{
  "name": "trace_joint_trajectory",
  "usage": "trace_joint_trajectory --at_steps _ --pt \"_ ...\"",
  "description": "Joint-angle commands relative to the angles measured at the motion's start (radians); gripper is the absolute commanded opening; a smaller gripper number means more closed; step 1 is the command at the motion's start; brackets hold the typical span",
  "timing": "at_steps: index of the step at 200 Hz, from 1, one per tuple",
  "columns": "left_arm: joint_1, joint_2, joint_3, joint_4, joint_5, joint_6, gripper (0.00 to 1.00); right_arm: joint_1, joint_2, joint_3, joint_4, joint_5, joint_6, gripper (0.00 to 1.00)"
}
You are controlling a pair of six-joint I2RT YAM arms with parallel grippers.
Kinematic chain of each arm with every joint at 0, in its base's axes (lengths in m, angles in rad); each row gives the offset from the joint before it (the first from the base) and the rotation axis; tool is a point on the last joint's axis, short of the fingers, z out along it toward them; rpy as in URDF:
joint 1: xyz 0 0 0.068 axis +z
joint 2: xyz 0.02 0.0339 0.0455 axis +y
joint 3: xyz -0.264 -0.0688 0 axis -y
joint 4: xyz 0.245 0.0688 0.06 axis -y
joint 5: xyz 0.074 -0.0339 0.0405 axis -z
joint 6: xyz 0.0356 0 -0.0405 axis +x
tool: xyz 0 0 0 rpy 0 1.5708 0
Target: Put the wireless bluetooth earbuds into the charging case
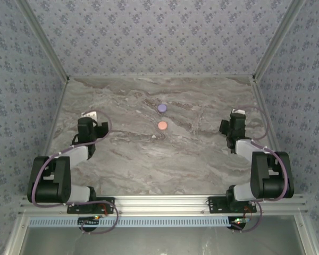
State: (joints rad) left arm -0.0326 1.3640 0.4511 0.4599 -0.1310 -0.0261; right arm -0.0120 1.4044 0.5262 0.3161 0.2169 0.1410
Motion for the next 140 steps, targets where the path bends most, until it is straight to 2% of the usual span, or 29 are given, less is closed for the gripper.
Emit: trace_joint_trajectory --at_steps 1,37,55,140 --pt "0.018 -0.022 -0.037 0.142 0.098 0.014 0.86 -0.012 -0.013 -0.040 0.145 -0.052 -0.059 0.64" --pt "0.041 -0.032 -0.104 0.282 0.138 0.011 0.86 -0.015 -0.039 -0.097 0.249 -0.093 -0.096 0.65" --pt "0.047 0.012 -0.150 0.419 0.153 0.023 0.87 -0.015 -0.043 -0.121 0.298 -0.093 -0.113 0.66" --pt "0.047 0.127 -0.119 0.460 0.171 0.035 0.88 -0.032 0.017 -0.153 0.425 -0.120 -0.122 0.68"
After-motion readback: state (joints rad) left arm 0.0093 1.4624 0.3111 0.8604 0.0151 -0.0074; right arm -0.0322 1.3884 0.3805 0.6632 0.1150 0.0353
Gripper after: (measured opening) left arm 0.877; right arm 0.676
